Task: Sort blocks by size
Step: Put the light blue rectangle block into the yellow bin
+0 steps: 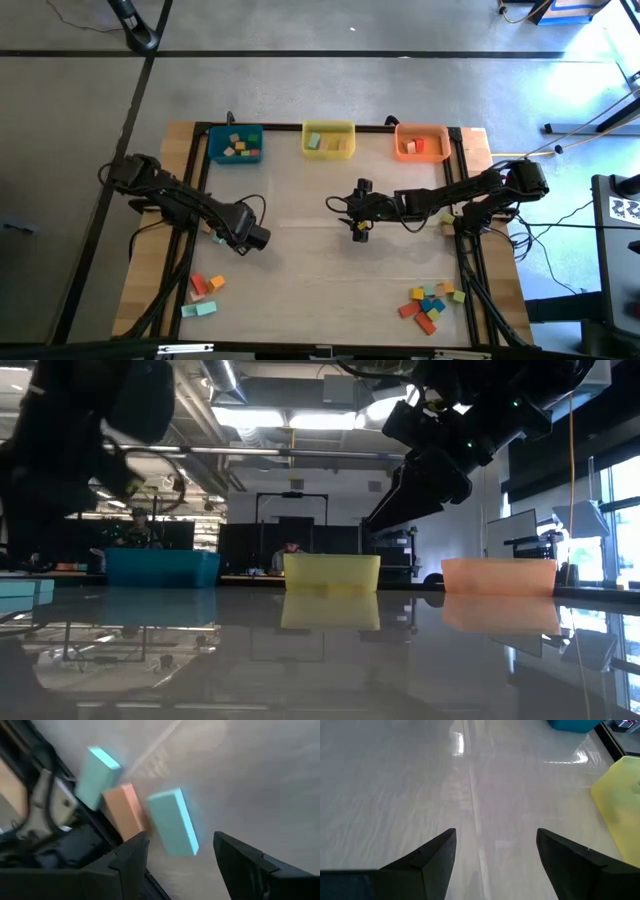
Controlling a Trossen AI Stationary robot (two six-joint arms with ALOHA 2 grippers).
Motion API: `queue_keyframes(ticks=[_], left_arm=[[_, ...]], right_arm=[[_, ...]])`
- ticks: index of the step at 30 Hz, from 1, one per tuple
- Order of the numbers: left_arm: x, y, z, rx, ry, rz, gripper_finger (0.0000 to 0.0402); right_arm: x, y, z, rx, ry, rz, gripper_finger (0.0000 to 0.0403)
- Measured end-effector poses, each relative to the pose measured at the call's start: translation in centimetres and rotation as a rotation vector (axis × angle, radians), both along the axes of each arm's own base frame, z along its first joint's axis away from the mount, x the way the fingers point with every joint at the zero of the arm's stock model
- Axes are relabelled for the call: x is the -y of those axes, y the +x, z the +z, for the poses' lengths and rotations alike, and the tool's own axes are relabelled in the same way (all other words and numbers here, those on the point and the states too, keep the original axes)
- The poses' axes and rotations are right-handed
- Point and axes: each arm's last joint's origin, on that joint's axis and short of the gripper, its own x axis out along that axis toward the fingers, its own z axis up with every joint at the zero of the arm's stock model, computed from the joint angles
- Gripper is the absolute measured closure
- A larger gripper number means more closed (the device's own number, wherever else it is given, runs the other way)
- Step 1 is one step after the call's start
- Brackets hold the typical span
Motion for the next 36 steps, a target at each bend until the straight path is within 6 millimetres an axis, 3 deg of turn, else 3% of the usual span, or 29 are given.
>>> queue_keyframes(ticks=[11,17,25,30,36], left_arm=[[-0.6,-1.7,-2.7,-0.019,-0.027,0.006,0.0190],[-1.0,-2.3,-3.6,0.058,-0.082,0.008,0.0190],[-1.4,-2.9,-3.2,0.129,-0.109,0.009,0.0190],[-1.2,-2.3,-2.6,0.263,-0.146,-0.003,0.0190],[-1.4,-2.1,-3.5,0.367,-0.220,-0.063,0.0211]], right_arm=[[0.0,0.0,0.1,0.007,0.001,0.000,0.0127],[0.0,0.0,0.1,0.009,0.000,0.000,0.0127],[0.0,0.1,0.1,0.007,0.003,0.013,0.0127],[-0.1,0.1,0.1,0.007,0.006,0.018,0.0127],[-0.2,0.1,0.0,0.004,0.048,0.057,0.0127]])
